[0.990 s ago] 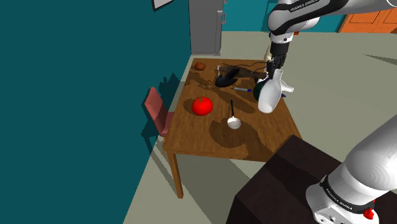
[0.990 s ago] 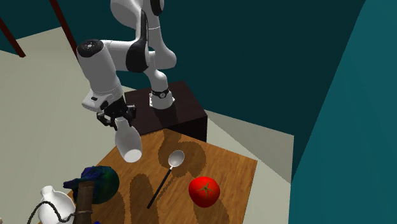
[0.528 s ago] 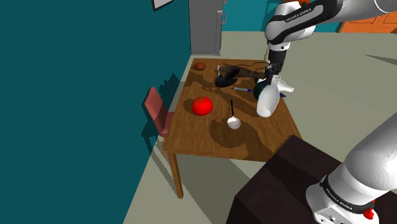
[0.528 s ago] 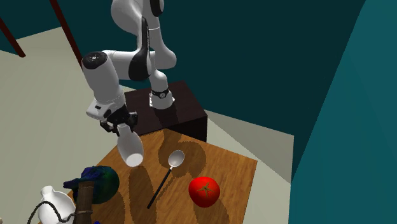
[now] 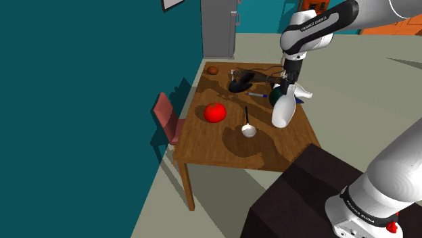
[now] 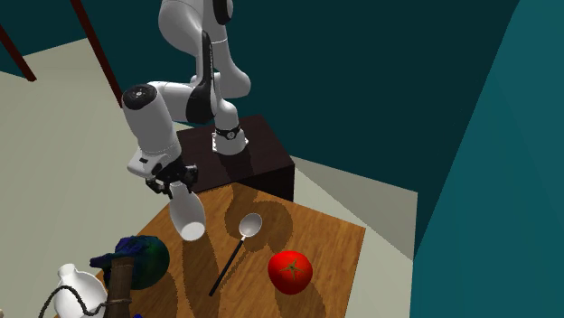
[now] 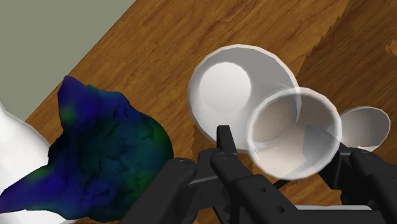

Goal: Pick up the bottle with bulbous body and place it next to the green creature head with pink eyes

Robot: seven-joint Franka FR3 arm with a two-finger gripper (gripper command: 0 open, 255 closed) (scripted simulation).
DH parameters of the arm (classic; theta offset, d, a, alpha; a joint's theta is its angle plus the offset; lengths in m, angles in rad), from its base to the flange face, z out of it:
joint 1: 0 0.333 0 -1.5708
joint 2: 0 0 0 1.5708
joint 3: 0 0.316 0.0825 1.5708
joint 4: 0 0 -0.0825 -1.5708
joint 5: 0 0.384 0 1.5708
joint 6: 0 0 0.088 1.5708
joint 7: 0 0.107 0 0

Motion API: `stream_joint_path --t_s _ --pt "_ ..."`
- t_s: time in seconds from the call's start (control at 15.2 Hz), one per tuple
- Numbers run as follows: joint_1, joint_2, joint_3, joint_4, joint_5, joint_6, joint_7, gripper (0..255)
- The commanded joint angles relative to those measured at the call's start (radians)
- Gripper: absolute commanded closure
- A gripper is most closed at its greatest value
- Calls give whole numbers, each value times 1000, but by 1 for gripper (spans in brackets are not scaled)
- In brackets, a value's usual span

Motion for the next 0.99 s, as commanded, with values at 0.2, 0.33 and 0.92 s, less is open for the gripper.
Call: stream_joint_path --t_s 0.2,0.33,0.92 --pt "0 0 0 0 0 1 0 0" --pt "0 0 0 0 0 1 0 0" --pt "4 -35 4 91 -3 -125 3 0"
